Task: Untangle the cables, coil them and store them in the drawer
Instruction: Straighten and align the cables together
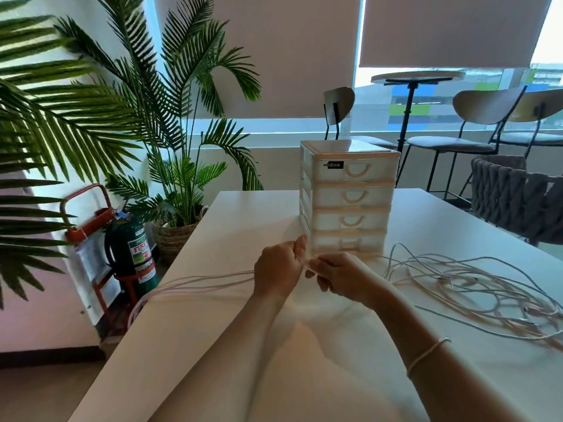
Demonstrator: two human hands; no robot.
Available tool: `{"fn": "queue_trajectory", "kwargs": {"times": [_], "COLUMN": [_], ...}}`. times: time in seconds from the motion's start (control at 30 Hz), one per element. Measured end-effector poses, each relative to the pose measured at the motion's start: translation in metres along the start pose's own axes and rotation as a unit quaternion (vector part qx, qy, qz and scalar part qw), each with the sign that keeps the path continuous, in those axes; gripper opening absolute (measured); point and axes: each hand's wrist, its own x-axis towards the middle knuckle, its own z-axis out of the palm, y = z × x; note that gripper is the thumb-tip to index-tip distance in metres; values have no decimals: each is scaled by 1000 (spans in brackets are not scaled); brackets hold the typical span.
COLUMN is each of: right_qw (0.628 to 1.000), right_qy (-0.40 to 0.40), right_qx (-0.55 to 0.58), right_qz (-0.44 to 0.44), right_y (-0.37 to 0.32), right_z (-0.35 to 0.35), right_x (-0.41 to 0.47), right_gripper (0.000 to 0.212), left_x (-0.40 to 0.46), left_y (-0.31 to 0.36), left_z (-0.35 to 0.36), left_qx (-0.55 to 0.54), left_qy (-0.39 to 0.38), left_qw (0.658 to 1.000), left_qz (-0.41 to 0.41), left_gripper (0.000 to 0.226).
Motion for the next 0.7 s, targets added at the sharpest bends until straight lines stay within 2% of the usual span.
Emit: {"fn": "queue_trajectory", "kwargs": {"times": [0.13,0.3,0.37,0.5,0.57,0.7], "right_qw": [999,995,986,965,970,991], "right_qy": [33,25,72,126,120,113], "right_qx": [-23,-74,-134,-217,-198,-46], "right_qz": [-37,-62,-75,-76,-72,-61], "right_y": [-4,-2,0,4,6,7], "right_z": [-4,-6,-4,-9,-12,-16], "right_x": [-2,-6,-4,-2,-4,-5], "right_gripper": [20,15,6,15,14,15], "left_x": [0,-3,-3,-2,0,0], "left_y": [1,1,2,2,0,-2], "left_z": [-3,-1,1,-1,-3,-4], "left_qx": [-5,12,22,31,31,20], "left_qy": [-7,-26,-30,-12,-6,-5], "left_qw": [1000,999,999,999,999,1000], "left_qz": [24,23,20,11,7,-2], "left_gripper": [52,55,55,54,54,54]}}
